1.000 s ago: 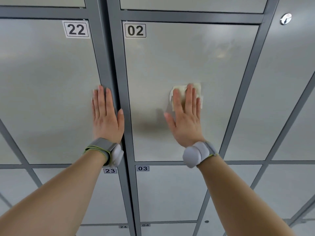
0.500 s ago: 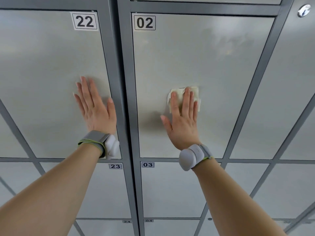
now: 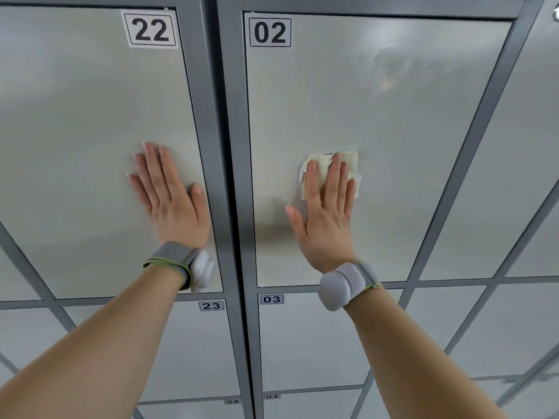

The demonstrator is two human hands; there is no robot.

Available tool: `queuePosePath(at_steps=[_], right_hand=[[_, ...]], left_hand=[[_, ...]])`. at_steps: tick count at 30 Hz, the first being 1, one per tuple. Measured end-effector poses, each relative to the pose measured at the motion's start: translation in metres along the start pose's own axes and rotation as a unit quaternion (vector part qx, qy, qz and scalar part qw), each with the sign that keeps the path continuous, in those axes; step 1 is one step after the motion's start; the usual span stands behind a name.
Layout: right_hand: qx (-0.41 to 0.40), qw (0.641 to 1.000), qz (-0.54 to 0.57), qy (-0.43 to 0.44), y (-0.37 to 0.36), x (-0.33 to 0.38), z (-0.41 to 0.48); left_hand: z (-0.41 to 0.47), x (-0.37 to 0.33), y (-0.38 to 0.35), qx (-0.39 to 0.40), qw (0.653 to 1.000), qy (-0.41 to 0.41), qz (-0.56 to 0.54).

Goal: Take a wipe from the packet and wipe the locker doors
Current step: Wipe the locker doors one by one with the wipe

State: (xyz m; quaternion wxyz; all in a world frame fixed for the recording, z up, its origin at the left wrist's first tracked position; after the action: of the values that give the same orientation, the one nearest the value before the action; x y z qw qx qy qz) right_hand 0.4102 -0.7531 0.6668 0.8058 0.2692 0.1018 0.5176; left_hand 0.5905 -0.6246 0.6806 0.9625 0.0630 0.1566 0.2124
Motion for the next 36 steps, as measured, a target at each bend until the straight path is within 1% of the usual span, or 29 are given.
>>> queuePosePath(at_steps=[4, 8, 11, 15, 18, 22, 26, 28, 33, 36], right_hand=[[-0.004, 1.000, 0.010, 0.008, 0.002, 0.004, 0.003], [-0.026, 0.999, 0.040, -0.013, 0.012, 0.009, 0.027], [-0.037, 0.999, 0.016, -0.020, 0.004, 0.014, 0.025], [-0.008, 1.000, -0.012, 0.000, -0.012, 0.019, 0.005], [-0.002, 1.000, 0.007, 0.000, -0.013, 0.026, 0.003], [-0.027, 0.999, 0.036, 0.006, 0.000, 0.034, 0.025], [-0.046, 0.999, 0.024, -0.003, 0.001, 0.039, 0.038], [-0.037, 0.999, 0.005, 0.006, -0.007, 0.041, 0.030], [0.014, 0.998, -0.041, 0.051, -0.028, 0.044, 0.002], [0.012, 0.998, -0.040, 0.055, -0.024, 0.047, 0.005]], left_hand=[[-0.001, 0.001, -0.001, -0.009, 1.000, -0.007, -0.001], [-0.002, 0.000, -0.001, -0.016, 1.000, -0.014, -0.005], [-0.003, 0.003, -0.001, -0.014, 1.000, -0.020, -0.017], [-0.002, 0.002, 0.000, -0.018, 0.999, -0.026, -0.023], [-0.003, 0.002, 0.000, -0.018, 0.999, -0.023, -0.027], [-0.003, 0.005, 0.000, -0.016, 0.999, -0.027, -0.036], [-0.004, 0.005, 0.001, -0.007, 0.998, -0.035, -0.051], [-0.004, 0.005, 0.001, -0.008, 0.998, -0.040, -0.056], [-0.005, 0.006, 0.002, -0.004, 0.997, -0.046, -0.064], [-0.004, 0.006, 0.003, -0.002, 0.997, -0.047, -0.065]])
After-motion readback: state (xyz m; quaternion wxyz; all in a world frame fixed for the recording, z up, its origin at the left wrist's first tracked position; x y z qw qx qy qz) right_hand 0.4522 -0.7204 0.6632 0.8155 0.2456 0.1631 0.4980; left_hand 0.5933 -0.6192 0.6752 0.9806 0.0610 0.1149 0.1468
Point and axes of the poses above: each hand's wrist, its own z-axis towards the middle knuckle, its own y-axis out of the back of the hand, x = y × z, the point moved 4 cm from there along z, towards the middle knuckle, and after that the axes turned 5 degrees about y, right-handed, at the moved point
